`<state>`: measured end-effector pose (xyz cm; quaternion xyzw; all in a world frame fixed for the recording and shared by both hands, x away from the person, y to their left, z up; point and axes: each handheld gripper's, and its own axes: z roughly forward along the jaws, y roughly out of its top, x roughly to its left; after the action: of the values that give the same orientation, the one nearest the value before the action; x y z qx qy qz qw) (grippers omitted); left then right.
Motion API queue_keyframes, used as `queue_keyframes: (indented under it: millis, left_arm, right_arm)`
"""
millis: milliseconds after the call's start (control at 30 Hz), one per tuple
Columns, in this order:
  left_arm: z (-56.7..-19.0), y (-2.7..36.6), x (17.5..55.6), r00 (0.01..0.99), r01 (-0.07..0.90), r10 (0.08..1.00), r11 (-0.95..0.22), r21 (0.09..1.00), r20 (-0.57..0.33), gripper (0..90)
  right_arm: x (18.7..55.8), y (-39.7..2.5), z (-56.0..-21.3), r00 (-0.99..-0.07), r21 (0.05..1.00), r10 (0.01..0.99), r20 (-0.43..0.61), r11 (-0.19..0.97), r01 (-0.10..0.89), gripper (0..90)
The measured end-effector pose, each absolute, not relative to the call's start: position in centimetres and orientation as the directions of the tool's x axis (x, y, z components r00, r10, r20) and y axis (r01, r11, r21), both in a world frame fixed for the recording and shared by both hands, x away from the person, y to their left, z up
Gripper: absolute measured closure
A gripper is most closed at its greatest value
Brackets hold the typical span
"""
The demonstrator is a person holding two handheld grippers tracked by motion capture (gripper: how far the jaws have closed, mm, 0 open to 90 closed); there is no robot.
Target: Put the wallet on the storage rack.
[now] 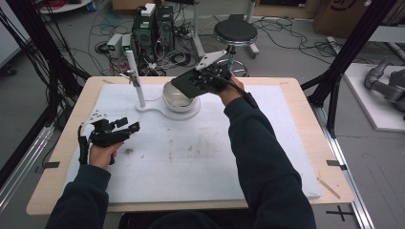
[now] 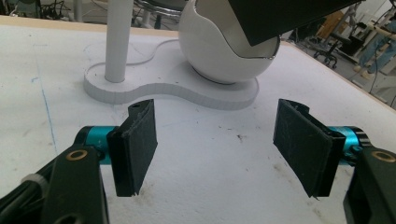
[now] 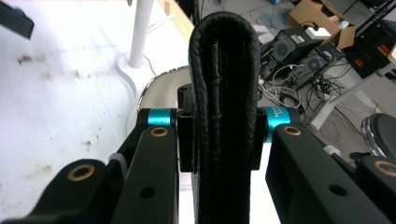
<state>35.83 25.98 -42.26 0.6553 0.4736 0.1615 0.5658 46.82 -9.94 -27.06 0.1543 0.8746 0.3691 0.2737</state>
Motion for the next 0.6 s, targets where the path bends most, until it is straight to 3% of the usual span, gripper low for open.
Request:
queue_keyframes:
  millis: [200,600]
  left_arm:
    - [-42.2,26.0,35.8,0.501,0.439,0.801,0.089,0.894,-0.326,30.1]
    - [-42.3,26.0,35.8,0.499,0.444,0.8,0.095,0.891,-0.334,30.1]
  right_arm:
    - [47.7,-7.7,-27.0,-0.807,0.647,0.418,-0.418,0.76,0.059,73.6]
    - [49.3,-4.8,-30.2,-0.808,0.602,0.407,-0.426,0.794,0.083,72.1]
